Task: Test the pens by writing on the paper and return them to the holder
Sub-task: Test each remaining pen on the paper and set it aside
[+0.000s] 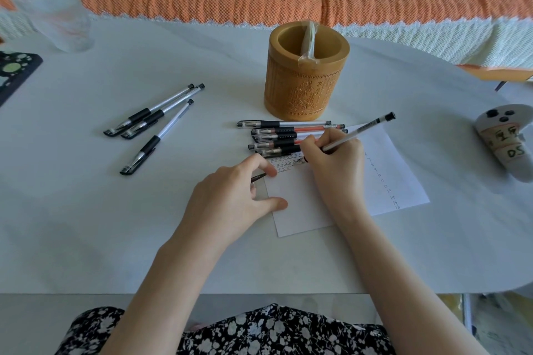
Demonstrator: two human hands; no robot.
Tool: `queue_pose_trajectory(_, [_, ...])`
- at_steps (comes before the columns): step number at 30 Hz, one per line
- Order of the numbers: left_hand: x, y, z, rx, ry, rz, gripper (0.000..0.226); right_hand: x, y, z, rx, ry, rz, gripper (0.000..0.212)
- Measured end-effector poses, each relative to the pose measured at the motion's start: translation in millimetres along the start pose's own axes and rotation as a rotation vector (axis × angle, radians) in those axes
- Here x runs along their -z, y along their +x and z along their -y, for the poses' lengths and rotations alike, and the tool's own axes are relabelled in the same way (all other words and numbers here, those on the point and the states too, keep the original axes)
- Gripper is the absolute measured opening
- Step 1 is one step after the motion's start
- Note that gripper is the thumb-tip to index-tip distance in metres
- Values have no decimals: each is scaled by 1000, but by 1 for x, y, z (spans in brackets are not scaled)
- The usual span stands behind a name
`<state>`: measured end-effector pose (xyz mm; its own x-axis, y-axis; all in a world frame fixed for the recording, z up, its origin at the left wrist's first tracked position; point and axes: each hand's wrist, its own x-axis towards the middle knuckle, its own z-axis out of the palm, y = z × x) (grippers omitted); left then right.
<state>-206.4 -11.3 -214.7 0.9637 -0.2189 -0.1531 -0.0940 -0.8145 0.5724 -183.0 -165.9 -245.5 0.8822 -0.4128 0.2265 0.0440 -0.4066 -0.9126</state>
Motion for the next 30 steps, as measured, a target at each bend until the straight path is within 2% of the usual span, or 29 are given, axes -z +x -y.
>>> queue_pose_trajectory(9, [0, 1, 0, 6, -1, 1, 40, 0, 0, 2, 1, 17, 11, 38])
queue_pose_trajectory(30, [-1, 1, 0, 7, -11, -3, 40, 0, 0, 1, 12, 40, 6, 41])
